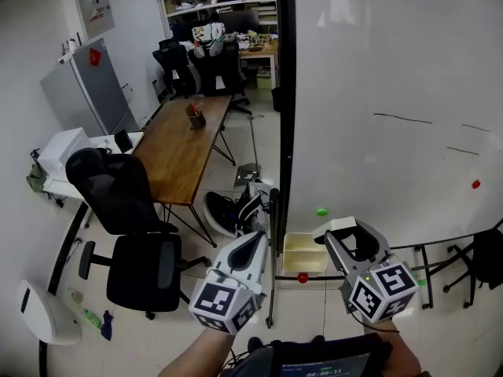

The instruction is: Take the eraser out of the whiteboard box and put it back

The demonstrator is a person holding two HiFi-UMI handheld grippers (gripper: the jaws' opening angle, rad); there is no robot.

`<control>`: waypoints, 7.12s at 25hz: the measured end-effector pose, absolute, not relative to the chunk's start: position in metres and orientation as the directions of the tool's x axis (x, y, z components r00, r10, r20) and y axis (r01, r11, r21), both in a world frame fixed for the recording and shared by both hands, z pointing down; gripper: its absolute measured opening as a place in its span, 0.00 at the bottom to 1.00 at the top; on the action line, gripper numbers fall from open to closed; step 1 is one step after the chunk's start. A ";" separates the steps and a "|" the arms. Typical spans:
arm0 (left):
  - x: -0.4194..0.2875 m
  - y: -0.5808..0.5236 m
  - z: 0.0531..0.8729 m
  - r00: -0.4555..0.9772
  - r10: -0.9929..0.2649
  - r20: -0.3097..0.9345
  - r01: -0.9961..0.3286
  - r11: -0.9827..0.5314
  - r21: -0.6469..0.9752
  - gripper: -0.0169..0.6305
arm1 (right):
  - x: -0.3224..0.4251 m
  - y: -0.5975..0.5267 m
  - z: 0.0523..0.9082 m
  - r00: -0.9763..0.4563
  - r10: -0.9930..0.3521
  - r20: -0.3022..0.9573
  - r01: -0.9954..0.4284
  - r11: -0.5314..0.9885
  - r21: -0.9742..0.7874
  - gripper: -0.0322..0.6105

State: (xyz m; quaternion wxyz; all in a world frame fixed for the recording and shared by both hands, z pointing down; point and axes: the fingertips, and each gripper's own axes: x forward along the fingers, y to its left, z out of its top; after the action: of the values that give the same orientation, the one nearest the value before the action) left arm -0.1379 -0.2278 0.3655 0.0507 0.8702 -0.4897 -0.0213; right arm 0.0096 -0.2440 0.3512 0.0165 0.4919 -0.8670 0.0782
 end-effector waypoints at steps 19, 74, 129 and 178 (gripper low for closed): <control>-0.133 -0.281 0.447 0.533 -0.833 0.148 -0.845 -0.513 0.152 0.08 | -0.007 -0.289 0.440 -0.503 -0.825 0.259 -0.864 0.493 -0.108 0.46; -0.112 -0.259 0.502 0.561 -0.786 0.260 -0.828 -0.528 0.189 0.08 | -0.037 -0.290 0.541 -0.423 -0.519 0.742 -0.887 0.405 -0.222 0.47; -0.088 -0.205 0.389 0.630 -0.775 0.043 -0.771 -0.617 0.159 0.06 | 0.035 -0.215 0.358 -0.590 -0.794 0.146 -0.806 0.571 -0.156 0.09; 0.270 0.019 0.313 0.702 -0.711 -0.041 -0.706 -0.702 0.098 0.06 | 0.407 0.020 0.296 -0.532 -0.847 -0.008 -0.842 0.530 -0.095 0.08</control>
State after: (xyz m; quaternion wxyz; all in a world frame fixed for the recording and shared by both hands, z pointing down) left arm 0.2701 0.0194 0.3134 0.0374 0.9217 -0.3843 -0.0379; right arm 0.4068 0.0203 0.2955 -0.0265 0.4829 -0.8744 0.0396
